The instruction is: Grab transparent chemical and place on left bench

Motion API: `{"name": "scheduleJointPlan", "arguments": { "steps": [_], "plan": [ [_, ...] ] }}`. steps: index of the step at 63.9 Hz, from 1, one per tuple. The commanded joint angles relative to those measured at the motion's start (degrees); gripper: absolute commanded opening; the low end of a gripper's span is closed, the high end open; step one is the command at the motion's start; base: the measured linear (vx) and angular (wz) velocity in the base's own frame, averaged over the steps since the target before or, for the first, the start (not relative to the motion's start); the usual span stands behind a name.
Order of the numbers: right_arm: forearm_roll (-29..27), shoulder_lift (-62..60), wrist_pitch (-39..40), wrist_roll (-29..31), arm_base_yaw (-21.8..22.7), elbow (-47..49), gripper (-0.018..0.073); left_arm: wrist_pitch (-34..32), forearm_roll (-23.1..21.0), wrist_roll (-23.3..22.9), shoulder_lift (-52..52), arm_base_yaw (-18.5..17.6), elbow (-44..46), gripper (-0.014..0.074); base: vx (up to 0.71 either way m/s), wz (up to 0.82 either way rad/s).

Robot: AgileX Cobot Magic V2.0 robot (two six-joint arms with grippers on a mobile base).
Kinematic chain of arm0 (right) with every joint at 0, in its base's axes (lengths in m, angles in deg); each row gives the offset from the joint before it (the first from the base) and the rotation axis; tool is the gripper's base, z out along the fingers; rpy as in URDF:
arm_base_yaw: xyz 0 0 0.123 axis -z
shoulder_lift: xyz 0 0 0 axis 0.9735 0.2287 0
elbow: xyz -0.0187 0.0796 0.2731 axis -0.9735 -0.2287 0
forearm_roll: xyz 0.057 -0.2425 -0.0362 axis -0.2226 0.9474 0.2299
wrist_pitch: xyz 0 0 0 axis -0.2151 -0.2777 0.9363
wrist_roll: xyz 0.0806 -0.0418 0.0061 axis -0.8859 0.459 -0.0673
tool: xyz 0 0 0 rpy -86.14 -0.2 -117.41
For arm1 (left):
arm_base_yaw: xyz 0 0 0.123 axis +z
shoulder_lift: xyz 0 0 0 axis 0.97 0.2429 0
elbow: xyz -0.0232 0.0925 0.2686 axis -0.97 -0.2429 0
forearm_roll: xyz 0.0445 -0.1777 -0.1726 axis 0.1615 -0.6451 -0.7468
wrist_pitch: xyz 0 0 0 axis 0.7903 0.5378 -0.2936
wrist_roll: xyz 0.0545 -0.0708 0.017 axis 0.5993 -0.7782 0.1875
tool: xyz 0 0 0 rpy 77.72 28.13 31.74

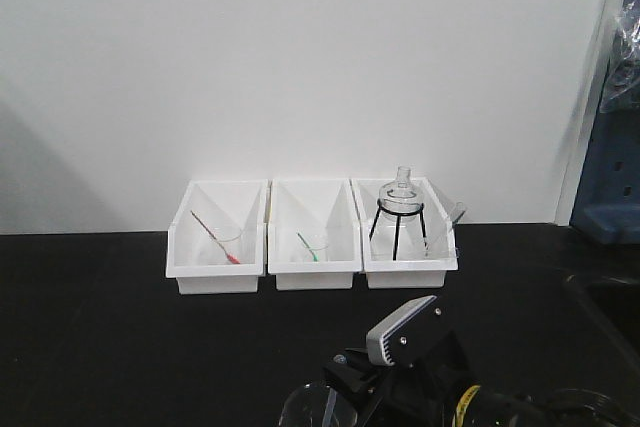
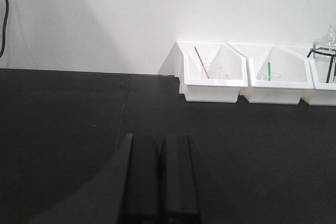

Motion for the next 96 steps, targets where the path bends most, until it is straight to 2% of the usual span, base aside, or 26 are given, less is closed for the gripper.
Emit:
{"name": "scheduleJointPlan", "arguments": {
  "steps": [1, 9, 14, 19, 28, 39, 56, 69, 87, 96],
  "plan": [
    [-0.5, -1.6, 4.9, -0.7, 0.0, 1.9, 0.0313, -4.5, 0.0, -0.4, -1.1, -0.1, -0.9, -0.0003, 0.00, 0.00],
    [-0.7, -1.7, 5.4, -0.8, 0.0, 1.9, 0.0493, -4.5, 0.0, -0.4, -1.1, -0.1, -0.9, -0.0003, 0.00, 0.00],
    [-0.7, -1.9, 5.7, -0.8, 0.1, 1.9, 0.0568, -4.5, 0.0, -0.4, -1.1, -0.1, -0.9, -0.0003, 0.00, 0.00],
    [-0.7, -2.8, 5.0, -0.8, 0.1, 1.9, 0.0604, -4.5, 0.0, -0.4, -1.1, -0.1, -0.9, -0.0003, 0.00, 0.00],
    [-0.6, -9.5, -0.6, -1.8, 0.1, 1.7, 0.0594, -4.5, 0.0, -0.4, -1.1, -0.1, -0.9, -0.0003, 0.00, 0.00],
    [-0.6, -20.4, -14.9, -4.9, 0.1, 1.7, 0.0589, -4.5, 0.0, -0.4, -1.1, -0.1, -0.9, -0.0003, 0.00, 0.00],
    [-0.6, -34.3, -30.9, -5.3, 0.1, 1.2, 0.0589, -4.5, 0.0, -0.4, -1.1, -0.1, -0.9, -0.0003, 0.00, 0.00],
    [-2.7, -46.2, -34.4, -8.0, 0.0, -9.1, 0.0589, -4.5, 0.0, -0.4, -1.1, -0.1, -0.9, -0.0003, 0.00, 0.00],
    [-1.2, -57.0, -40.3, -7.7, 0.1, -18.9, 0.0588, -4.5, 0.0, -0.4, -1.1, -0.1, -0.9, -0.0003, 0.00, 0.00],
    [-0.5, -60.7, -45.7, -7.8, 0.1, -18.9, 0.0514, -4.5, 0.0, -0.4, -1.1, -0.1, -0.9, -0.0003, 0.00, 0.00]
  ]
}}
